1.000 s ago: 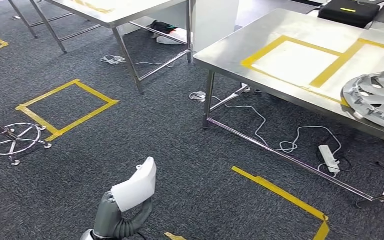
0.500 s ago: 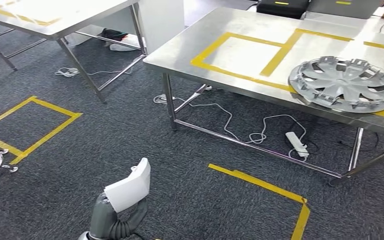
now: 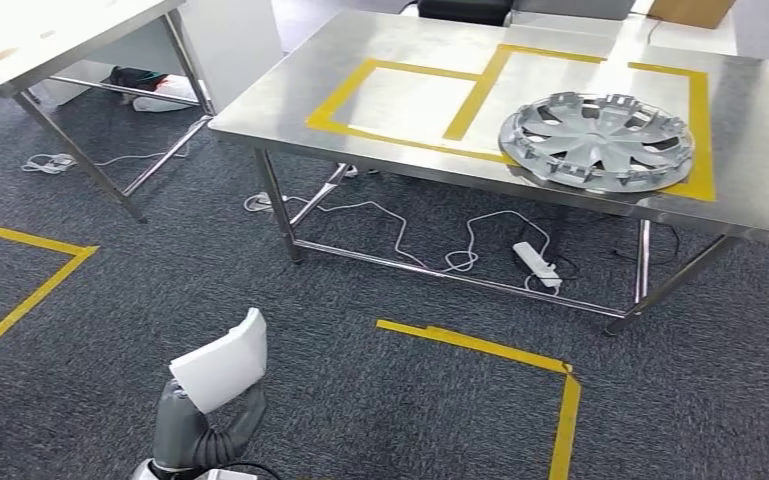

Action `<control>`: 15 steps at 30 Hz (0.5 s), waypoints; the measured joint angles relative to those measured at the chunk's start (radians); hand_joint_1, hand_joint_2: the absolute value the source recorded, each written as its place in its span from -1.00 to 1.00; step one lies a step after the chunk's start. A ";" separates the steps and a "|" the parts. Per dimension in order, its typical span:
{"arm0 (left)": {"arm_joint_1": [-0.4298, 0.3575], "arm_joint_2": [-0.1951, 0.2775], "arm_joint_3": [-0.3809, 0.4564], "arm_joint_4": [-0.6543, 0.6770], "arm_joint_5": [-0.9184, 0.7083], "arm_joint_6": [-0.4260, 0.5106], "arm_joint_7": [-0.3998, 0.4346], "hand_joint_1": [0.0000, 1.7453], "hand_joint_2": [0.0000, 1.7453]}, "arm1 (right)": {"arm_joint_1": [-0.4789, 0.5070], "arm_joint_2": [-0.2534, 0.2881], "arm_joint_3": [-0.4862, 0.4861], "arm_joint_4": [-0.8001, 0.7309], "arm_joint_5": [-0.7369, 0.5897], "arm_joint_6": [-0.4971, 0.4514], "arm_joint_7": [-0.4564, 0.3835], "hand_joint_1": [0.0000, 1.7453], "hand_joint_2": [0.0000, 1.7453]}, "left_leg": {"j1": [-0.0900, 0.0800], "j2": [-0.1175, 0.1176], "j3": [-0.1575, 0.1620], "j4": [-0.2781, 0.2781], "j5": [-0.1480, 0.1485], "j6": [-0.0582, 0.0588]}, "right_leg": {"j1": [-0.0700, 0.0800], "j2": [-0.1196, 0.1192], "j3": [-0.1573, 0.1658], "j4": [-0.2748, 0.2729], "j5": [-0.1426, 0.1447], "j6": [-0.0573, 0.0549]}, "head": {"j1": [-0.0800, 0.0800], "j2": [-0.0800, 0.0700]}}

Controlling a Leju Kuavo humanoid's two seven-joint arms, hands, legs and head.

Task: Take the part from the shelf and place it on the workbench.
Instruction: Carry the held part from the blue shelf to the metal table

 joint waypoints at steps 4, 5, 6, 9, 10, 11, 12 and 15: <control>-0.003 -0.032 0.096 -0.024 -0.015 -0.031 0.000 1.00 1.00 | -0.002 0.008 0.000 -0.001 0.006 -0.006 -0.002 -1.00 1.00 | -0.002 0.020 0.009 0.004 -0.010 -0.023 | 0.006 0.015 0.013 -0.030 0.001 -0.027 | -0.004 0.000; -0.014 -0.038 0.107 -0.026 -0.023 -0.043 0.000 1.00 1.00 | 0.000 0.008 0.000 -0.001 0.006 -0.001 -0.002 -1.00 1.00 | 0.001 0.001 0.005 0.017 -0.022 -0.028 | 0.005 0.023 0.013 -0.031 0.002 -0.033 | -0.005 0.000; -0.030 -0.043 0.113 -0.026 -0.034 -0.057 0.000 1.00 1.00 | 0.001 0.009 0.000 -0.001 0.007 0.008 -0.006 -1.00 1.00 | 0.004 -0.025 -0.008 0.050 -0.046 -0.033 | 0.003 0.032 0.014 -0.032 0.005 -0.039 | -0.007 0.000; -0.079 -0.067 0.123 -0.007 -0.069 -0.088 0.000 1.00 1.00 | 0.000 0.007 0.002 -0.002 0.018 0.036 -0.036 -1.00 1.00 | 0.005 -0.082 -0.094 0.236 -0.132 -0.034 | 0.007 0.061 0.010 -0.032 0.010 -0.052 | -0.010 0.000; -0.088 -0.075 0.127 0.000 -0.076 -0.093 0.000 1.00 1.00 | 0.000 0.006 0.004 -0.003 0.023 0.042 -0.043 -1.00 1.00 | 0.005 -0.085 -0.116 0.278 -0.138 -0.031 | 0.009 0.072 0.010 -0.032 0.011 -0.054 | -0.010 0.000; -0.095 -0.080 0.130 0.004 -0.082 -0.096 0.000 1.00 1.00 | 0.002 0.006 0.006 -0.003 0.027 0.045 -0.046 -1.00 1.00 | 0.004 -0.086 -0.124 0.286 -0.124 -0.027 | 0.012 0.084 0.010 -0.032 0.011 -0.056 | -0.010 0.000; -0.101 -0.085 0.134 0.007 -0.085 -0.097 0.000 1.00 1.00 | 0.004 0.004 0.008 -0.003 0.031 0.048 -0.047 -1.00 1.00 | 0.003 -0.088 -0.113 0.252 -0.091 -0.021 | 0.014 0.094 0.012 -0.032 0.011 -0.057 | -0.010 0.000; -0.119 -0.095 0.143 0.012 -0.089 -0.099 0.000 1.00 1.00 | 0.007 0.003 0.012 -0.003 0.036 0.052 -0.049 -1.00 1.00 | -0.004 -0.101 -0.045 0.067 0.008 0.004 | 0.021 0.114 0.013 -0.030 0.012 -0.055 | -0.009 0.000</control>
